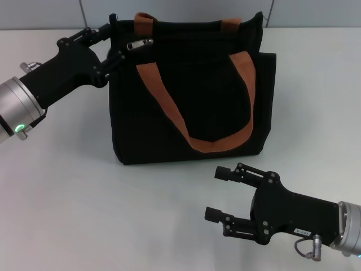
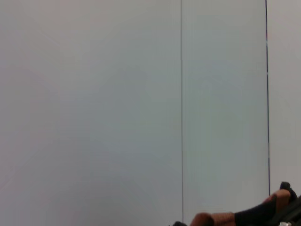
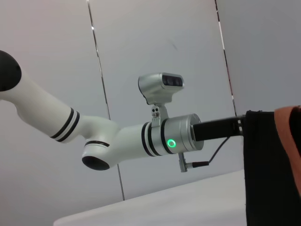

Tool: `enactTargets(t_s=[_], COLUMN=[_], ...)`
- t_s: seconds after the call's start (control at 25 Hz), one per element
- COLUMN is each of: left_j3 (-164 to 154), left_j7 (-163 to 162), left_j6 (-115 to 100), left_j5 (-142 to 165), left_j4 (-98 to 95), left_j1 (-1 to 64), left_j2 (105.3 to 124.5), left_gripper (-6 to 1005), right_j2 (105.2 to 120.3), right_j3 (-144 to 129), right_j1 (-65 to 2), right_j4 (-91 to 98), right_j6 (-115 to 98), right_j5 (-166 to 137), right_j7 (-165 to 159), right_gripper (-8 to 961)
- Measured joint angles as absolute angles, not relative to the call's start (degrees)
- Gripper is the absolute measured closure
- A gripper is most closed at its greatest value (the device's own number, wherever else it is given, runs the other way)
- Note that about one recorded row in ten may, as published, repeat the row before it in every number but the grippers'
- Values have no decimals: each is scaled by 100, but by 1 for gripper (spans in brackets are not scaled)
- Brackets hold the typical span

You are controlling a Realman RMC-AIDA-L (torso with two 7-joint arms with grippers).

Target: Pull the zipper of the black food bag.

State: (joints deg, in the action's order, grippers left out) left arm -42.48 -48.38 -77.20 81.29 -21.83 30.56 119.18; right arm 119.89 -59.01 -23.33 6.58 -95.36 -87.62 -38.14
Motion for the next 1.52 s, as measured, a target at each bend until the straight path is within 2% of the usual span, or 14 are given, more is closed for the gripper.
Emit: enactTargets(t_s=[0.16, 0.52, 1.0, 1.4, 1.52], left_j3=[-4239, -4393, -4403, -4767, -4773], left_j7=[-4771, -4785, -6015, -6378, -6393], left_j6=[-7744, -7833, -8390, -8528, -8558], left_j5=[8054, 8060, 8067, 8052, 8051], left_j4=[-2162, -2138, -2083, -2102, -2093], left_j1=[3030, 3020, 3013, 3222, 3292], left_j2=[11918, 11916, 11912, 11918, 11918], left_gripper=[454, 856, 977, 973, 972], right_j2=[11988, 11989, 11964, 11951, 11936], right_j3=[-5899, -5888, -5882, -5880, -5878], right_j1=[-2348, -2394, -2322, -2296, -2370], right_j4=[659, 660, 625, 641, 712], right_j6=[-9528, -9530, -9802, -10633, -10929], right_j5=[-8761, -8745, -8354, -7782, -7095], right_j7=[-3814, -3814, -4014, -4393, -5395], right_gripper=[304, 323, 347, 367, 516])
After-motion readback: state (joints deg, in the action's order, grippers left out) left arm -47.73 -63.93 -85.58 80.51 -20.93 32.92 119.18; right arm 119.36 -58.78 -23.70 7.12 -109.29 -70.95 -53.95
